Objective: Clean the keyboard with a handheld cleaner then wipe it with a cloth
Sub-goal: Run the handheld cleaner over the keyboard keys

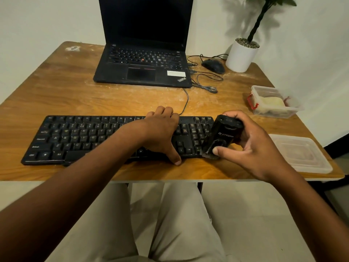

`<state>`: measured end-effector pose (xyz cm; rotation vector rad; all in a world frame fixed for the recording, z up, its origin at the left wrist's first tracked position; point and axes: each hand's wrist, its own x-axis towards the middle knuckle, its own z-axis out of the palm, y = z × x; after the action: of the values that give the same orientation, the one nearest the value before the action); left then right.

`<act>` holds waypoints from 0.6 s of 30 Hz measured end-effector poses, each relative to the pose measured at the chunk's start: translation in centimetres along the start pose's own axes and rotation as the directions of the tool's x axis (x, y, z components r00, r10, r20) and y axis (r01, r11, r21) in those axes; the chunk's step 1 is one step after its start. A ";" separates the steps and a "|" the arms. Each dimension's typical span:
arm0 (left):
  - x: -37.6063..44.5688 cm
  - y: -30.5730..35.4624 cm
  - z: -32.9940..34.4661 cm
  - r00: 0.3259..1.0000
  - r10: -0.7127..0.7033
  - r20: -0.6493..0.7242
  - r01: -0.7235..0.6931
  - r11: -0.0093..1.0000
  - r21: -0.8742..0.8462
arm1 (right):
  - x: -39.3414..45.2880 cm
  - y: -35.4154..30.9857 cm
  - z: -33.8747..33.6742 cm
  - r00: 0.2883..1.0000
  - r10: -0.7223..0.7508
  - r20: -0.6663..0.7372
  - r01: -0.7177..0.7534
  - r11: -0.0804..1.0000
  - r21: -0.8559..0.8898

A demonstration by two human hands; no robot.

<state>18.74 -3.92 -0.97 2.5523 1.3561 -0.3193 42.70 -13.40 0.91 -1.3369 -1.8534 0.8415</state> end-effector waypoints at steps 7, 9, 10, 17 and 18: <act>-0.1 0.1 -0.1 1.000 -0.016 0.004 0.016 1.000 -0.015 | -1.0 0.0 0.8 0.983 0.043 -0.181 0.004 0.968 0.252; -0.1 0.2 -0.1 1.000 -0.022 0.004 0.022 1.000 -0.017 | -0.9 0.1 1.3 0.981 0.052 -0.188 -0.001 0.965 0.262; -0.2 0.2 -0.1 1.000 -0.024 0.003 0.024 1.000 -0.019 | -0.9 0.2 1.5 0.980 0.057 -0.190 -0.003 0.962 0.273; -0.2 0.2 -0.2 0.999 -0.038 0.018 0.039 0.999 -0.035 | -0.1 1.0 2.6 0.968 0.102 -0.229 -0.015 0.936 0.351; -0.2 0.2 -0.2 0.999 -0.039 0.019 0.040 0.999 -0.033 | 0.0 1.1 2.7 0.966 0.110 -0.235 -0.018 0.932 0.361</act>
<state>18.81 -4.17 -0.72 2.4915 1.3951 -0.3240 41.02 -13.41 -1.54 -1.2131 -1.3885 0.9424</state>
